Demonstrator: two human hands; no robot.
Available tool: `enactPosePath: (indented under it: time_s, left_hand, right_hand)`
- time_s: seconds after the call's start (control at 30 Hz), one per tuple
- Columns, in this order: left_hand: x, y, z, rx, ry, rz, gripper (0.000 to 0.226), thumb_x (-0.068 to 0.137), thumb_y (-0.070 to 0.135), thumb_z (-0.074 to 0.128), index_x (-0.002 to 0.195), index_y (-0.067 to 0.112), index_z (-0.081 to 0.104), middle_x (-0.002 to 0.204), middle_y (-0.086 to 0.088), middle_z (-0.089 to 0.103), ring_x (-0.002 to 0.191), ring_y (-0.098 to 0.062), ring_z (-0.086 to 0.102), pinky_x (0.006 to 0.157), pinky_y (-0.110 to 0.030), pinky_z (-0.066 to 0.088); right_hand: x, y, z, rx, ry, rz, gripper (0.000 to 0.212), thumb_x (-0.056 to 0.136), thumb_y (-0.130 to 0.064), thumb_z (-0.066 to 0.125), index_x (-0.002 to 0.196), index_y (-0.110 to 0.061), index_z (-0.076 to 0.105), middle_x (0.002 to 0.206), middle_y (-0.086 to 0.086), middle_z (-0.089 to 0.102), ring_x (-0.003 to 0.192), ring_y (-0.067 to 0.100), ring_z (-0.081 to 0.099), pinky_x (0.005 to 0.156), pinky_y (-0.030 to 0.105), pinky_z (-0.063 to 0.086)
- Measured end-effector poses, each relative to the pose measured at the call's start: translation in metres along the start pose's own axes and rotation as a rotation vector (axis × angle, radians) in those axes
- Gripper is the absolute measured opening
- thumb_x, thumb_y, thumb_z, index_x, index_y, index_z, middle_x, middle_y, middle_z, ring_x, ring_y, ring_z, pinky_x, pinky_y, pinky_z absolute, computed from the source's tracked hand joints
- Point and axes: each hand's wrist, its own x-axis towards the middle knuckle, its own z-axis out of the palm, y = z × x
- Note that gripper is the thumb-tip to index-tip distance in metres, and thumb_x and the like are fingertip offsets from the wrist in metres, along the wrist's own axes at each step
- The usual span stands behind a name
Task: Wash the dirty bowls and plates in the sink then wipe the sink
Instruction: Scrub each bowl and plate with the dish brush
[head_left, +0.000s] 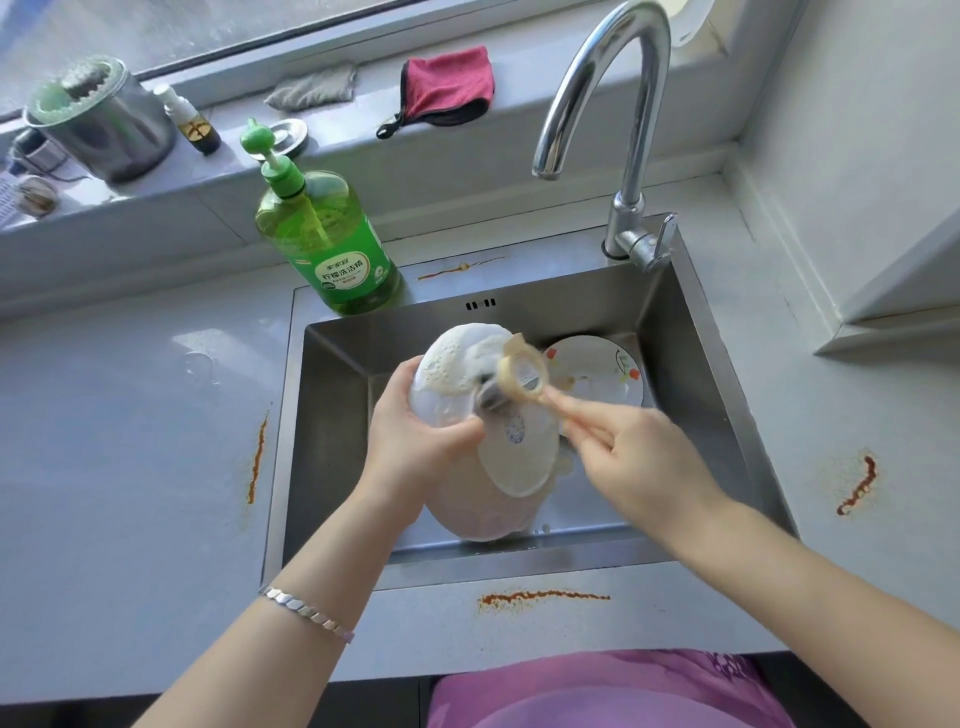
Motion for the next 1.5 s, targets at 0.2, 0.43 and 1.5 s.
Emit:
enactPosePath:
  time_s: [0.2, 0.43, 1.5]
  left_hand:
    - [-0.001, -0.003, -0.001, 0.039, -0.017, -0.001, 0.047, 0.052, 0.017, 0.069, 0.092, 0.040, 0.057, 0.089, 0.011, 0.066, 0.082, -0.008, 0.064, 0.074, -0.032, 0.056]
    - [0.003, 0.000, -0.010, 0.048, -0.022, 0.016, 0.047, 0.052, 0.016, 0.069, 0.092, 0.039, 0.058, 0.094, 0.004, 0.066, 0.089, -0.017, 0.065, 0.075, -0.038, 0.058]
    - [0.006, -0.022, 0.007, 0.250, -0.011, 0.188, 0.053, 0.059, 0.022, 0.074, 0.105, 0.037, 0.053, 0.088, 0.020, 0.059, 0.081, -0.001, 0.057, 0.075, -0.023, 0.048]
  right_hand:
    - [0.010, 0.011, -0.005, 0.000, 0.007, 0.083, 0.036, 0.094, -0.023, 0.048, 0.124, -0.043, 0.053, 0.068, -0.014, 0.064, 0.069, 0.011, 0.055, 0.067, 0.029, 0.045]
    - [0.011, 0.002, -0.005, -0.069, 0.011, -0.004, 0.038, 0.093, -0.023, 0.051, 0.124, -0.046, 0.052, 0.078, 0.000, 0.064, 0.076, 0.022, 0.054, 0.066, 0.033, 0.043]
    - [0.000, 0.046, -0.006, 0.224, 0.045, 0.452, 0.037, 0.092, -0.025, 0.054, 0.129, -0.023, 0.055, 0.082, -0.007, 0.067, 0.070, -0.001, 0.058, 0.060, 0.013, 0.040]
